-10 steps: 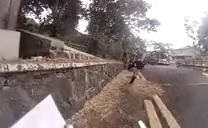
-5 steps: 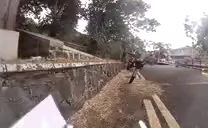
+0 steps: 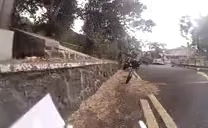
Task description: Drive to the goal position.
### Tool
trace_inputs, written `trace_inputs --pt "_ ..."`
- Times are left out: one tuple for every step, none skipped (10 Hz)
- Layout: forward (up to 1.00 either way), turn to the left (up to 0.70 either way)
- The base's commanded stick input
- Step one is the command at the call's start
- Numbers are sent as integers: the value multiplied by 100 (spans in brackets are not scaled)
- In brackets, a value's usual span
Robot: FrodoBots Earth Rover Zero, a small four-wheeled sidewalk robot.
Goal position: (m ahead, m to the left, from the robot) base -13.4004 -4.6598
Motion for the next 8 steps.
trace_inputs --pt "0 -67" --pt "0 -68" --pt "0 -68" --pt "0 -68" --pt "0 -68" --pt "0 -68" --pt "0 -68" --pt "0 -68"
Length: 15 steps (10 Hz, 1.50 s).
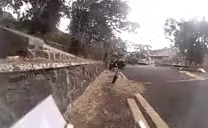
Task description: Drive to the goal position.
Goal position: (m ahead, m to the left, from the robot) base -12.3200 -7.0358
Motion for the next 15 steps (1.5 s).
trace_inputs --pt "0 -68" --pt "0 -68" --pt "0 -68" --pt "0 -68" --pt "36 -50" --pt "70 -34" --pt "70 -34" --pt "70 -34" --pt "70 -34" --pt "70 -34" --pt "70 -34" --pt "70 -34" --pt "70 -34" --pt "70 -34" --pt "70 -34"
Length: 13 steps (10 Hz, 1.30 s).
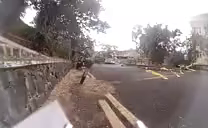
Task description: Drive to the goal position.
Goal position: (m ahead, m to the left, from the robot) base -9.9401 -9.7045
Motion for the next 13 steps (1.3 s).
trace_inputs --pt "70 -34" --pt "70 -34" --pt "40 -50" --pt "9 -64" --pt "0 -68" --pt "0 -68" --pt "0 -68" --pt "0 -68" --pt "0 -68" --pt "0 -68" --pt "0 -68" --pt "0 -68" --pt "0 -68"
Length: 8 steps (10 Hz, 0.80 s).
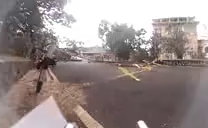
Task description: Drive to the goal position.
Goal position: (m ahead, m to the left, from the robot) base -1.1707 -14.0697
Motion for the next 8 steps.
trace_inputs --pt "0 -68" --pt "0 -68" --pt "0 -68" --pt "0 -68" --pt "0 -68" --pt "0 -68" --pt "0 -68" --pt "0 -68"
